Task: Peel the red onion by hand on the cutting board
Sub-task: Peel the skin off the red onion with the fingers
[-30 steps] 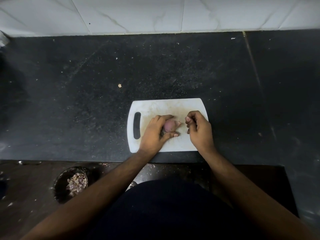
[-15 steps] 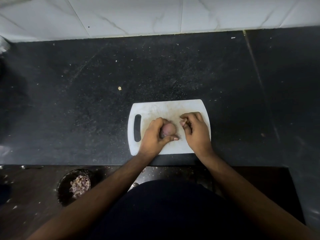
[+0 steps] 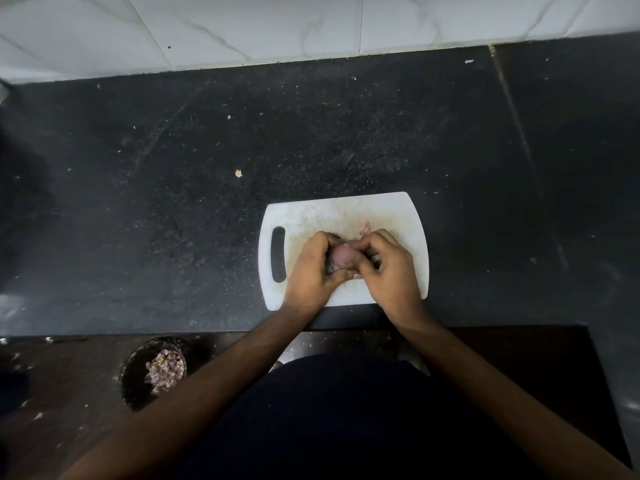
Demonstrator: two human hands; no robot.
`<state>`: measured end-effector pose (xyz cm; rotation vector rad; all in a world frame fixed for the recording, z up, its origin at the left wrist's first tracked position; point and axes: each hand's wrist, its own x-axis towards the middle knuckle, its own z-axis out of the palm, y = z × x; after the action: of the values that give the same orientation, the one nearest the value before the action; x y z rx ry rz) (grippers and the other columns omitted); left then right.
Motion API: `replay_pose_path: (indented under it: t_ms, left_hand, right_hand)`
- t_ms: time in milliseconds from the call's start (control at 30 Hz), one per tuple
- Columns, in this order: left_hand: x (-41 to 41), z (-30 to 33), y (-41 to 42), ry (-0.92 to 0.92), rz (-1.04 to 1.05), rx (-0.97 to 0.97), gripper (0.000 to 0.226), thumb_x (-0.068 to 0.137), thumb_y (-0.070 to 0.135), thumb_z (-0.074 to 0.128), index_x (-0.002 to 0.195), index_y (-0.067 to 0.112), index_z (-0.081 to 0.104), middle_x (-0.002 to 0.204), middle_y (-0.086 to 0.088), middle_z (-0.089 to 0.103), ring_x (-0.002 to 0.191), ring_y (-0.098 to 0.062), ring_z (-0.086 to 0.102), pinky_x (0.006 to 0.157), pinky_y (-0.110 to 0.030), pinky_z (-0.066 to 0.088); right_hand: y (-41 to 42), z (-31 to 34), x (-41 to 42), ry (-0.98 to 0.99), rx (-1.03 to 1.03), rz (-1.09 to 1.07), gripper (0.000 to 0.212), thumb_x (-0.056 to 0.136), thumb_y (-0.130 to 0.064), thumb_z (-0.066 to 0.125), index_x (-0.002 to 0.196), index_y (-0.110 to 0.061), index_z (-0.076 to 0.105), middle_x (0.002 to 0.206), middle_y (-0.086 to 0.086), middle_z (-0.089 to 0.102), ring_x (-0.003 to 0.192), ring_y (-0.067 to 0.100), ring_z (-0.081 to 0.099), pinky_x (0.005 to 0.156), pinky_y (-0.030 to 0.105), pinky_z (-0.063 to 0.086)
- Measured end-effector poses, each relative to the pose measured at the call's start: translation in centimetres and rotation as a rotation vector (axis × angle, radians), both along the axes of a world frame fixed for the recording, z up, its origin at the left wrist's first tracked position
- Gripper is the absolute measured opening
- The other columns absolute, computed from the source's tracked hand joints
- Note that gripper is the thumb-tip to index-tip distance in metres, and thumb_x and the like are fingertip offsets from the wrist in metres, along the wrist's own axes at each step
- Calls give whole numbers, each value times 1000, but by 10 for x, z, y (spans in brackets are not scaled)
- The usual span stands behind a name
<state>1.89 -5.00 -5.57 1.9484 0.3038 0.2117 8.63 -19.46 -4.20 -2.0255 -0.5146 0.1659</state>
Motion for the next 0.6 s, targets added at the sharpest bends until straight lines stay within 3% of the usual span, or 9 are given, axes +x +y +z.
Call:
replay_pose_path:
  t_ms: [133, 233, 400, 600]
  left_hand:
    - [0, 1, -1, -84, -53, 139, 44, 77, 24, 89, 103, 30, 53, 111, 6, 60, 104, -17, 56, 88, -33, 49]
    - [-1, -1, -2, -120, -78, 194, 37, 79, 26, 86, 99, 22, 55, 110, 4, 57, 102, -18, 53, 87, -27, 45]
    - [-1, -3, -1, -90, -90, 218, 28, 83, 19, 83, 98, 16, 59, 112, 3, 53, 103, -18, 50, 87, -25, 46]
    - [-1, -4, 0, -96, -88, 226, 34, 82, 20, 84, 97, 29, 55, 108, 9, 50, 100, -16, 47, 86, -14, 39]
  right_hand:
    - [-2, 2, -2, 137, 31, -102, 10, 89, -21, 80, 91, -13, 74, 89, -12, 69, 81, 4, 66, 72, 14, 49]
    - [-1, 4, -5, 226, 14, -159, 14, 88, -24, 81, 92, -13, 74, 86, -8, 72, 77, 4, 67, 70, 17, 51]
    - [3, 6, -18, -83, -206, -84, 8, 95, -13, 66, 100, -8, 62, 99, 1, 61, 93, 22, 59, 79, 40, 52]
    - [3, 5, -21, -38, -201, -54, 7, 100, -13, 59, 106, -16, 59, 98, -6, 66, 93, 20, 59, 81, 43, 53]
